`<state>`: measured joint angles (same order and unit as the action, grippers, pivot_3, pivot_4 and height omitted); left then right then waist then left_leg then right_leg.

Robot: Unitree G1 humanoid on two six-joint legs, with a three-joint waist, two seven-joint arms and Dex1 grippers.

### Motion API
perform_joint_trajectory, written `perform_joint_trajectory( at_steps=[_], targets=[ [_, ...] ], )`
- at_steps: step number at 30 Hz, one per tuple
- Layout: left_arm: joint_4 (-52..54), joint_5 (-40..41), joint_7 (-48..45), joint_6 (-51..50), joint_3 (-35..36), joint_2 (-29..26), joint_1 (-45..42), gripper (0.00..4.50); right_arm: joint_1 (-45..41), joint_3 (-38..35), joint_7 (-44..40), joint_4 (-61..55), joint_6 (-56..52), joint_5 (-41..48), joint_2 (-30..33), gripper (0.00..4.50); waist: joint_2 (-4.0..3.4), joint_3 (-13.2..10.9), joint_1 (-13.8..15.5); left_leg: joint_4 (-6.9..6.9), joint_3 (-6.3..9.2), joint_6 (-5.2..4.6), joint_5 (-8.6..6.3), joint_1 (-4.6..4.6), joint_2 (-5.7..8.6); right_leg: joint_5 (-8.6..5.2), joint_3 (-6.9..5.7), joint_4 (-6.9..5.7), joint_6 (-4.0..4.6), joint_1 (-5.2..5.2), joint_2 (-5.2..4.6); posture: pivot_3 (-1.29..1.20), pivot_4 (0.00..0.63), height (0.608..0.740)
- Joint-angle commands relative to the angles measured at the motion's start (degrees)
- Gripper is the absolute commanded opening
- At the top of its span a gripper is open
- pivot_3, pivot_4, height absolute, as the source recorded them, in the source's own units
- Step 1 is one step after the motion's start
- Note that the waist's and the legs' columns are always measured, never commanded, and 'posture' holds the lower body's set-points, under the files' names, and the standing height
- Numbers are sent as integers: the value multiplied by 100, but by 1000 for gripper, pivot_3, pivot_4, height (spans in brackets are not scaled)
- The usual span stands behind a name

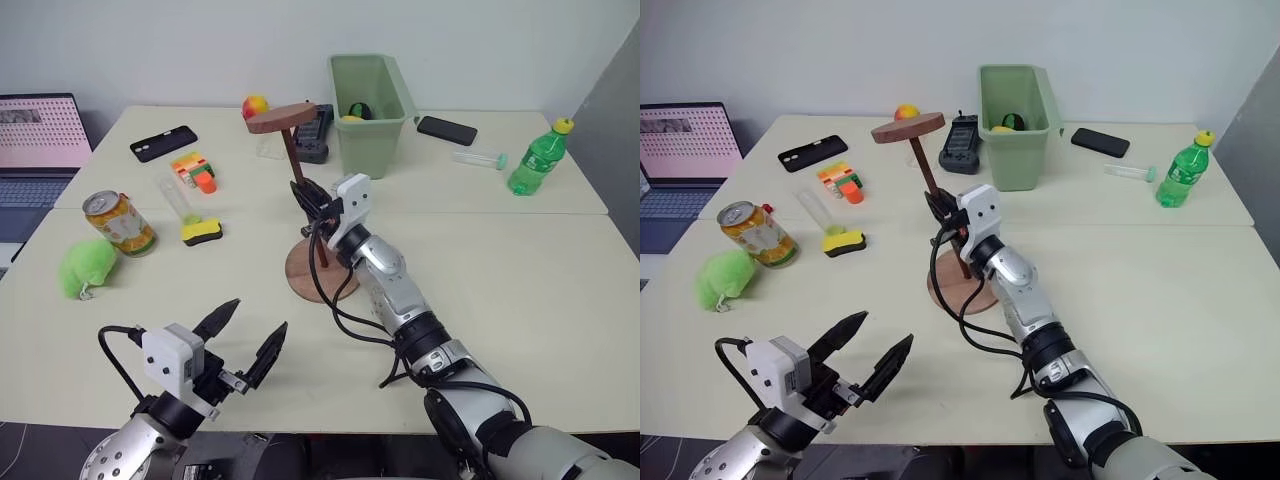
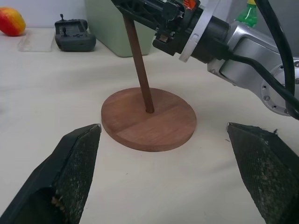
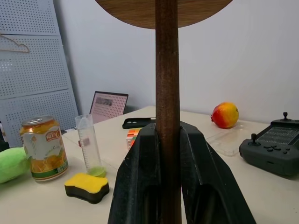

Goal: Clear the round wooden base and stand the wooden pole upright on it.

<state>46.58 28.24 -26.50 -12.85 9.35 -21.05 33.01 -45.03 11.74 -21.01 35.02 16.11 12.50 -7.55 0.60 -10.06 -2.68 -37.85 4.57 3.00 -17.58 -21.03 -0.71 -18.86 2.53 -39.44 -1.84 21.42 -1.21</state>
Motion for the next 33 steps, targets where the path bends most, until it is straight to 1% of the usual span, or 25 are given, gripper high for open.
perform_joint_trajectory(
  at_steps=[1, 9, 15, 19, 24, 29, 33],
  targets=[
    [177, 64, 36, 6, 29, -19, -12, 4500, -75, -122, 44, -2, 117, -11, -447, 202, 0, 0, 2, 0, 0, 0, 0, 0, 0, 0, 0, 0, 0, 0, 0, 0, 150, 740],
    [210, 43, 51, 4, 0, 1, 17, 4500, -1, -97, 133, -17, 177, -13, -576, 202, 0, 0, 2, 0, 0, 0, 0, 0, 0, 0, 0, 0, 0, 0, 0, 0, 150, 740],
    [261, 34, 95, -11, -32, -9, 45, 4500, 214, -8, 71, -276, 35, -21, -428, 202, 0, 0, 2, 0, 0, 0, 0, 0, 0, 0, 0, 0, 0, 0, 0, 0, 150, 740],
    [268, 64, 106, -40, -7, -25, 50, 4500, 804, 201, -270, -1270, -805, 56, 50, 202, 3, 2, 8, 1, 1, 0, 0, 0, -1, 0, 0, 3, 0, -1, -1, 0, 150, 740],
    [214, 90, 95, -54, 8, -34, 5, 4500, 1242, 262, -527, -2288, -1861, 34, 489, 202, 4, 4, 16, 1, 2, 0, -1, 2, 0, 0, 0, 7, 0, -6, -3, 0, 150, 740],
    [188, 96, 75, -47, 5, -35, -9, 4500, 1417, 270, -630, -2687, -2193, -34, 628, 202, 5, 6, 18, 1, 1, 0, -1, 7, 1, 0, 0, 6, 0, -10, -2, 0, 150, 740],
    [170, 103, 63, -34, 23, -35, -3, 4500, 1534, 412, -702, -2880, -2646, -145, 787, 202, 6, 8, 26, 1, 1, 0, -1, 7, 2, 0, -1, 7, 0, -11, -2, 0, 150, 740]
  ],
)
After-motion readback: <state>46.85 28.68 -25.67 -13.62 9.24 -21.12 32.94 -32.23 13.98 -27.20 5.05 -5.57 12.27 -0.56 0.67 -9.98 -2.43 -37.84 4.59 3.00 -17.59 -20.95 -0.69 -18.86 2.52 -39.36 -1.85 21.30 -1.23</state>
